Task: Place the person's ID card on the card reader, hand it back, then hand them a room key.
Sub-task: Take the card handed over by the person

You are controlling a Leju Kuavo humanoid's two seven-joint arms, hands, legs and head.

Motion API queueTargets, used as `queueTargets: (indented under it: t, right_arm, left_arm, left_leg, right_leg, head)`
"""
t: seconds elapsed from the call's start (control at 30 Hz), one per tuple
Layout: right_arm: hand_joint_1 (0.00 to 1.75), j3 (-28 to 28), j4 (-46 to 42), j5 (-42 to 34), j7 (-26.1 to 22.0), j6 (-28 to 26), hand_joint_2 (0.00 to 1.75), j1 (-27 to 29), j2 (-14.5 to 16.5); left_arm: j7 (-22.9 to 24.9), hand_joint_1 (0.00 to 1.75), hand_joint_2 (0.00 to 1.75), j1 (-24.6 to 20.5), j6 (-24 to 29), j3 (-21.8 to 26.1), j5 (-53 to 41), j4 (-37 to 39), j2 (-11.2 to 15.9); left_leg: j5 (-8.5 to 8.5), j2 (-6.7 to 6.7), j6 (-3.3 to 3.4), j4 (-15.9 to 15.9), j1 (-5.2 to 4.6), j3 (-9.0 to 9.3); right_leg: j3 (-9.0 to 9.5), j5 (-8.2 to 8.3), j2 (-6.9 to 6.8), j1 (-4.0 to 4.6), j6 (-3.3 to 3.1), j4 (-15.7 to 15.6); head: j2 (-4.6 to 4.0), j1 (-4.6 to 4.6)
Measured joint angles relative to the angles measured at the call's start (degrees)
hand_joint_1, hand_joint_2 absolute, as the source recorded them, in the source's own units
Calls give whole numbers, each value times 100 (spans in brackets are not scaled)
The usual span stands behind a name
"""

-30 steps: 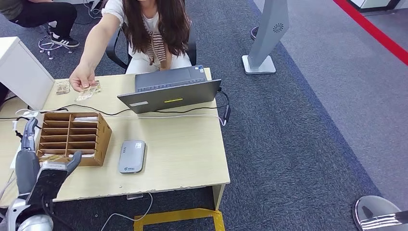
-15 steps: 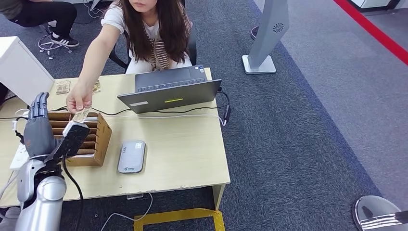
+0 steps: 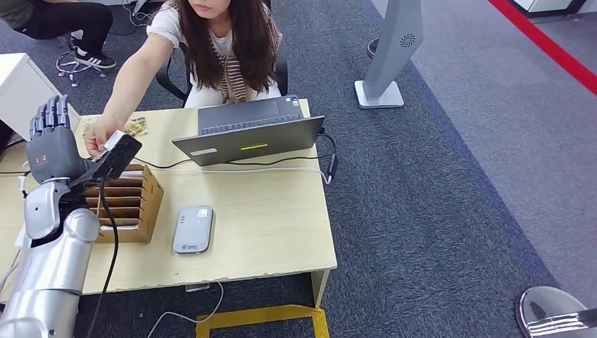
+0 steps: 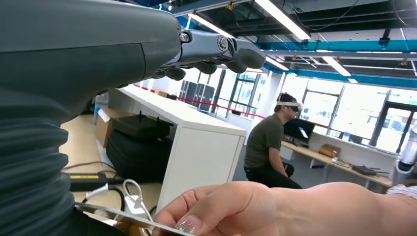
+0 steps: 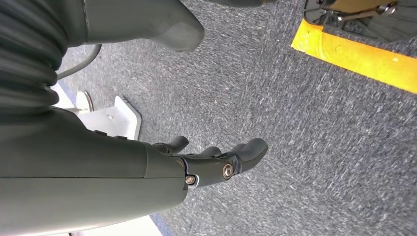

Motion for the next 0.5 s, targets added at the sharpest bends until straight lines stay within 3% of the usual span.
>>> queueTargets:
  t: [0.3, 0.5]
  right_arm:
    - [0, 135, 0, 126, 51, 97, 175, -41, -13]
    - [0, 174, 0, 149, 52, 117, 175, -47, -13]
  left_arm:
    - [365, 0, 175, -668, 139, -169, -546, 849, 95]
    - [407, 0, 175, -814, 147, -181, -608, 1069, 117]
  left_leg:
    - [2, -2, 0, 2, 1, -4]
    - [2, -2, 0, 2, 1, -4]
  right_leg:
    - [-2, 1, -2, 1, -1, 1]
    - [-2, 1, -2, 1, -1, 1]
  head:
    - [0, -7]
    - [0, -6]
